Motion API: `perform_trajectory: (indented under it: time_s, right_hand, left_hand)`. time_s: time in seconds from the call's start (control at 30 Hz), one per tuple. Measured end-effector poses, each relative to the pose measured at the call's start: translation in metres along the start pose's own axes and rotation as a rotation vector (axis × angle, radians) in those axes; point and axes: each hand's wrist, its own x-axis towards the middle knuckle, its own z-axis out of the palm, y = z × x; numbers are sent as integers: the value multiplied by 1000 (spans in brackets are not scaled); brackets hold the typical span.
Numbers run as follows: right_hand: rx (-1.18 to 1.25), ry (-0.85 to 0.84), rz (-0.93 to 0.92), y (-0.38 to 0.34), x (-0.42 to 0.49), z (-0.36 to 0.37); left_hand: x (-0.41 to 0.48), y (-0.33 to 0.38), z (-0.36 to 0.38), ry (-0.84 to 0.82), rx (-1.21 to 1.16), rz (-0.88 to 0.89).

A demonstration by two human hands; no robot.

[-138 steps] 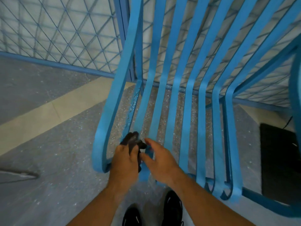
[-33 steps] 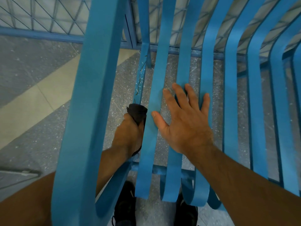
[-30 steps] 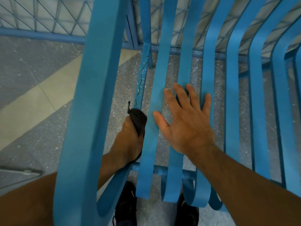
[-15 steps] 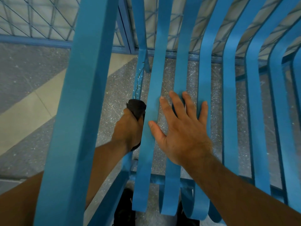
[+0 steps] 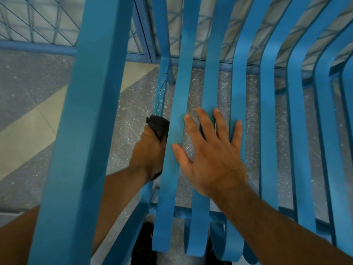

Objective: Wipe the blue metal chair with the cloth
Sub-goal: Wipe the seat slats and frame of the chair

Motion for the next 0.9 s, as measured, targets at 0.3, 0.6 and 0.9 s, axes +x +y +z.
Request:
perform_trajectory:
  time_s: [0.3, 0.6, 0.9]
  right_hand:
    - [-10, -55, 6, 1, 2, -3]
    - [9, -20, 10, -1, 2, -3]
    - [11, -53, 15, 1, 3, -5]
  left_hand:
    - [-18, -11, 2, -14, 142, 95]
    - [22, 13, 1, 118, 209, -43]
    - [-7, -10, 5, 49, 24, 41]
